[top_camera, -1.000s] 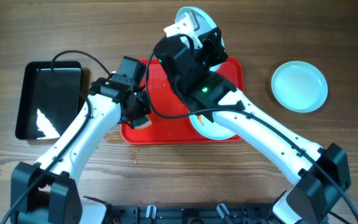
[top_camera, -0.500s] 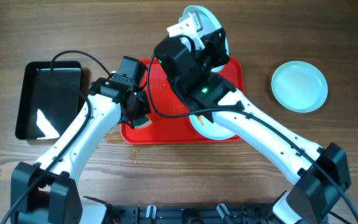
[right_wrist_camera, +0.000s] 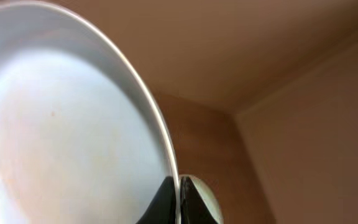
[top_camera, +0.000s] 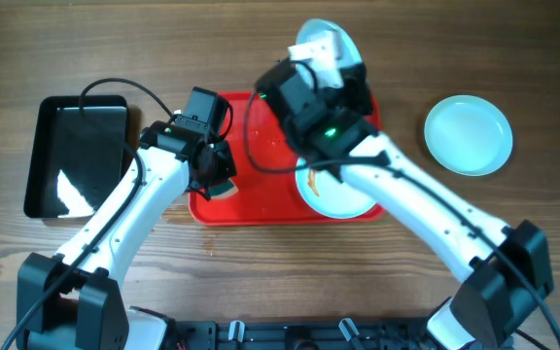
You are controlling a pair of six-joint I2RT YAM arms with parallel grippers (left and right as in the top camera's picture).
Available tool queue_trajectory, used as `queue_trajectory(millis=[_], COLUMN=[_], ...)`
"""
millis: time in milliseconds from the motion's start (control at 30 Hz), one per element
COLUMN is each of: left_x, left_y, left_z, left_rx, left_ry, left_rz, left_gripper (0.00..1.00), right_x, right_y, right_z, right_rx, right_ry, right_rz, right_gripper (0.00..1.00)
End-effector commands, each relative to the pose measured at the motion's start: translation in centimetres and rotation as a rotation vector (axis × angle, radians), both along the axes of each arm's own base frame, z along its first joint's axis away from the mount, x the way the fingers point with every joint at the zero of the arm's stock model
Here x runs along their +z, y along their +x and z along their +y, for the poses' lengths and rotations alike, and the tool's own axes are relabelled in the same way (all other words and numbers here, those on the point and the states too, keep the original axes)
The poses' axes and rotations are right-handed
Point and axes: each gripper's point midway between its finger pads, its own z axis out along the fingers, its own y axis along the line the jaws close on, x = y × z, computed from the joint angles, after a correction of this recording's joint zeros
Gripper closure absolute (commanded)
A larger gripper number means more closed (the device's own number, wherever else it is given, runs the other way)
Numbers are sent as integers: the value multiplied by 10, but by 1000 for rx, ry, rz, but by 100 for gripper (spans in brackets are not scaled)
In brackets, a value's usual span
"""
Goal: Clean dirty plates on tray and stack at the side
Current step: 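Carry the plate right and lower it onto the cleaned plate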
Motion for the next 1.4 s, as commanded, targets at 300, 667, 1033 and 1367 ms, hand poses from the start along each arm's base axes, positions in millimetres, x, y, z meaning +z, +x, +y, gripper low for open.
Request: queue_trajectory(millis=[300, 667, 1033, 1367], left_x=[11, 11, 11, 11], left_y=[9, 9, 9, 9], left_z=[0, -3, -3, -3], left_rx=[16, 13, 13, 13], left_ry=[-12, -25, -25, -25], left_rz=[-48, -46, -47, -48], left_gripper=[96, 96, 96, 95], right_x=[-31, -139, -164, -170], right_y=[0, -64, -64, -69], right_z=[-157, -305, -320, -323], right_rx=[-189, -715, -752, -805], right_ry=[1158, 1282, 1214, 1201], right_rz=[204, 228, 257, 259], right_gripper=[96, 96, 95, 1])
